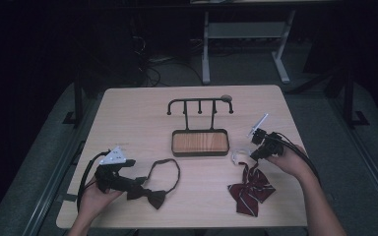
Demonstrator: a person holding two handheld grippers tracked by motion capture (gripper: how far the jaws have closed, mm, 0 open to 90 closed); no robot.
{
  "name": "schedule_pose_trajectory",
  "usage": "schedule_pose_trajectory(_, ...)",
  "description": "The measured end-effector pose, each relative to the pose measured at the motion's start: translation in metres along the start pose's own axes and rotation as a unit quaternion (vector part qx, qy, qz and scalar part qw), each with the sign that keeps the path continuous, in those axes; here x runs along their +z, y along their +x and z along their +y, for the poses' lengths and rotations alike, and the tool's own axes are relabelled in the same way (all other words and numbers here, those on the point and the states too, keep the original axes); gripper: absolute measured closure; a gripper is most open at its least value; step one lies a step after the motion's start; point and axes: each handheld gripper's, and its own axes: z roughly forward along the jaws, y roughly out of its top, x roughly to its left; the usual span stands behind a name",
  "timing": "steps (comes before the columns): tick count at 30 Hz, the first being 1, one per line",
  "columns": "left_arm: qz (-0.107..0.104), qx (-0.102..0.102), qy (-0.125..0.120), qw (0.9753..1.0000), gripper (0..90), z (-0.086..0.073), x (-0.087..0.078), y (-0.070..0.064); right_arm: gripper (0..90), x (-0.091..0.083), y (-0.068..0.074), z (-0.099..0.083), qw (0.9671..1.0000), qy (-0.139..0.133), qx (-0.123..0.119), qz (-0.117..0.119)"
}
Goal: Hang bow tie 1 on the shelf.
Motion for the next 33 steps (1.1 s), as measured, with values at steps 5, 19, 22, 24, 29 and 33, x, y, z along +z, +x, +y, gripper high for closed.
schedule_pose_trajectory(5,0.000,0.000,0.000,1.0000,21.3,0.000,0.000,0.000,87.0,-0.011,0.007,-0.002,0.9997,-0.020,-0.012,0.010)
schedule_pose_trajectory(19,0.001,0.004,0.003,1.0000,21.3,0.000,-0.001,0.000,86.9,-0.041,0.022,0.001,0.9980,-0.039,-0.042,0.026)
schedule_pose_trajectory(22,0.001,0.005,0.005,1.0000,21.3,0.000,-0.001,0.000,86.9,-0.045,0.025,0.002,0.9972,-0.042,-0.053,0.033)
schedule_pose_trajectory(24,0.002,0.005,0.004,1.0000,21.3,0.000,0.000,0.000,86.9,-0.048,0.027,0.002,0.9969,-0.040,-0.057,0.036)
schedule_pose_trajectory(29,0.001,0.005,0.003,1.0000,21.3,0.000,0.000,-0.001,86.9,-0.059,0.036,0.005,0.9963,-0.031,-0.074,0.030)
schedule_pose_trajectory(33,0.001,0.004,0.003,1.0000,21.4,0.000,0.000,-0.001,86.9,-0.064,0.040,0.007,0.9954,-0.031,-0.085,0.030)
